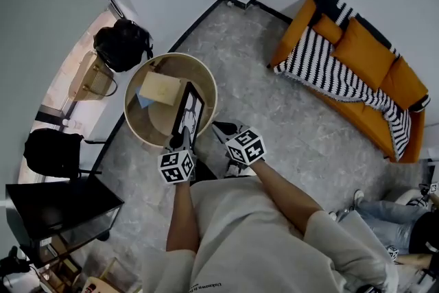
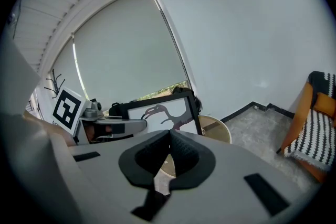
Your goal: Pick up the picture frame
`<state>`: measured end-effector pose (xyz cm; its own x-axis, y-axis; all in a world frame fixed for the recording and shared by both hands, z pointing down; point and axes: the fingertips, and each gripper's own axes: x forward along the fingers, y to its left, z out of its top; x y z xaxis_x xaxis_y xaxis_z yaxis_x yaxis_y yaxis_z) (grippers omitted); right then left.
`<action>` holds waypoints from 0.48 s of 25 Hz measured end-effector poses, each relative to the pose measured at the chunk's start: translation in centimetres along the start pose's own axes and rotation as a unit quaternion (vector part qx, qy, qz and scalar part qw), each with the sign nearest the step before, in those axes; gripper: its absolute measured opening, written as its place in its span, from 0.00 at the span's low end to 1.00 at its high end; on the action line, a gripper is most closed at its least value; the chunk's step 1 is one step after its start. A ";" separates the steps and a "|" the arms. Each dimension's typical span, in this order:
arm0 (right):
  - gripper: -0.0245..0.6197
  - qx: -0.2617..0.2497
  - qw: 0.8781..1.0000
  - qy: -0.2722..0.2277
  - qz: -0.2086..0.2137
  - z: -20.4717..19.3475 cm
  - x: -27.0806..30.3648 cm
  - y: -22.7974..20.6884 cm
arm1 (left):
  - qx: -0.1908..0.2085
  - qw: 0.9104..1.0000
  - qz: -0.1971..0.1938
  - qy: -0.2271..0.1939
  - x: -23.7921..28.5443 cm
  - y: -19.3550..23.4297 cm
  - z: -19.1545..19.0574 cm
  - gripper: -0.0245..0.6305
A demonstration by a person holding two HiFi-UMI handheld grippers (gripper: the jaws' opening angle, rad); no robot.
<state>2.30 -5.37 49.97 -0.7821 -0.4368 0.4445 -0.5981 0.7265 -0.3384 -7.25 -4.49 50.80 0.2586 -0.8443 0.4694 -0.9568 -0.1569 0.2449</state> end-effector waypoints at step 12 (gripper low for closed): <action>0.09 -0.011 1.000 0.010 0.008 0.0 0.1 0.0 | -0.008 1.000 0.005 0.000 0.2 0.1 0.0 0.08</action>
<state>2.21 -5.47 50.03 -0.7881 -0.4140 0.4556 -0.5810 0.7447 -0.3284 -7.29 -4.72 50.94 0.2499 -0.8452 0.4725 -0.9569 -0.1409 0.2540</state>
